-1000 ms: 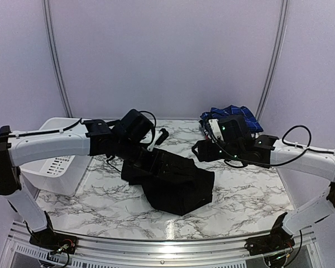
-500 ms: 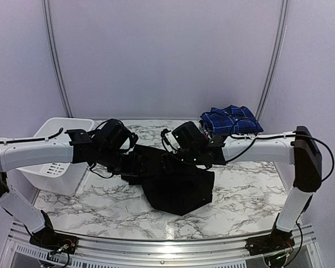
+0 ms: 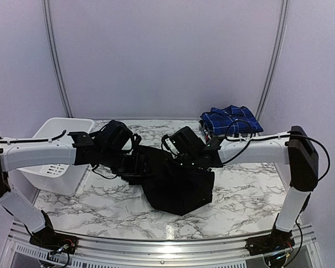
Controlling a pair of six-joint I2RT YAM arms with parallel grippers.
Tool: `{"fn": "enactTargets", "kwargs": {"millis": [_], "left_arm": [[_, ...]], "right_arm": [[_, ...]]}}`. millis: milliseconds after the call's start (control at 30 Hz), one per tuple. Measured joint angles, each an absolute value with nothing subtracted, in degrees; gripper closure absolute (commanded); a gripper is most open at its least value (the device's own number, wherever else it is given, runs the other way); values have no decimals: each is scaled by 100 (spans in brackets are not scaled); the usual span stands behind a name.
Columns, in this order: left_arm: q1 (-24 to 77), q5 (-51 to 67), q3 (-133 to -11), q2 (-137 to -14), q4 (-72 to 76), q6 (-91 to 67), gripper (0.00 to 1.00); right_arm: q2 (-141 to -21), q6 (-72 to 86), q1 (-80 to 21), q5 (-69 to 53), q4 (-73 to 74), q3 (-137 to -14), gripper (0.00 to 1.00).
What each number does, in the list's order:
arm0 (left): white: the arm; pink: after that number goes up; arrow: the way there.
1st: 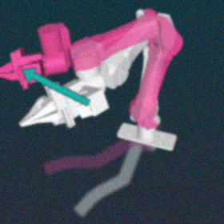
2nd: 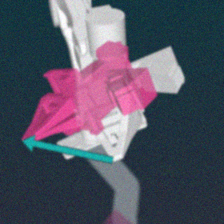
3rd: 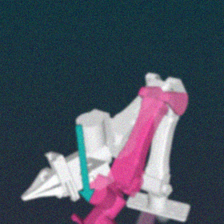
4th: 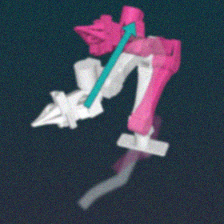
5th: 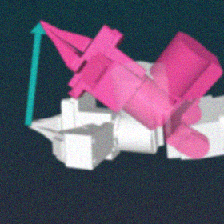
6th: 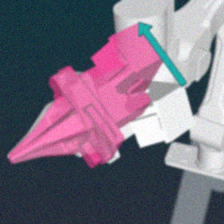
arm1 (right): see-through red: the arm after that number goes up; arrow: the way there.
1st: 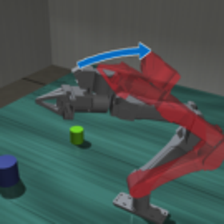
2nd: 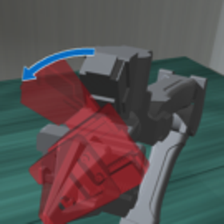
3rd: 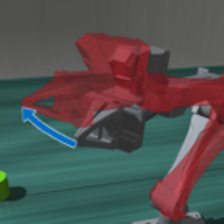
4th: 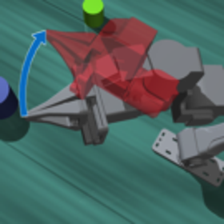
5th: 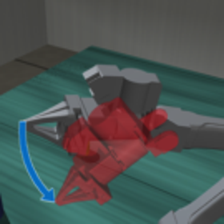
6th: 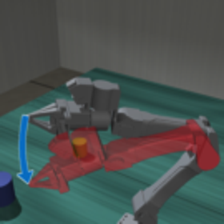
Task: Fold and stack the long sleeve shirts
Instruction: Flatten out the crumpled shirt at the center of the board.
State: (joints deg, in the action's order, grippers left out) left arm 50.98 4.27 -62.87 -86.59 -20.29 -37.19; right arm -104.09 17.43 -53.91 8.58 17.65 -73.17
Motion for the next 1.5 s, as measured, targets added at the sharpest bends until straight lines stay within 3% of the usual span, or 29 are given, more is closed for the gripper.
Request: {"fn": "enactTargets", "kwargs": {"millis": [100, 267, 367, 633, 800, 1167, 1267, 1500], "left_arm": [[5118, 604, -6287, -8816, -1837, -3760, 37], [5188, 770, -6287, -9113, -1656, -3865, 39], [5212, 854, -6287, -9251, -1559, -3975, 41], [5218, 904, -6287, -9345, -1334, -4226, 42], [5218, 904, -6287, -9371, -1306, -4298, 43], [5218, 947, -6287, -9594, -1157, -4464, 43], [5218, 972, -6307, -9738, -1061, -4528, 45], [5218, 1004, -6477, -10051, -928, -4735, 55]], "right_arm": [[-10409, 1817, -5371, 897, 1763, -7295, 76], [-10372, 1835, -5371, 902, 1741, -7229, 47], [-10274, 1734, -5378, 834, 1719, -7116, 36], [-10232, 1337, -5470, 849, 1747, -7087, 29], [-10243, 1190, -5481, 1015, 1763, -7087, 44], [-10481, 1345, -5435, 1476, 1793, -7096, 94], [-10479, 1393, -5435, 1568, 1787, -7107, 100], [-10328, 1500, -5408, 1717, 1789, -7100, 100]]}}
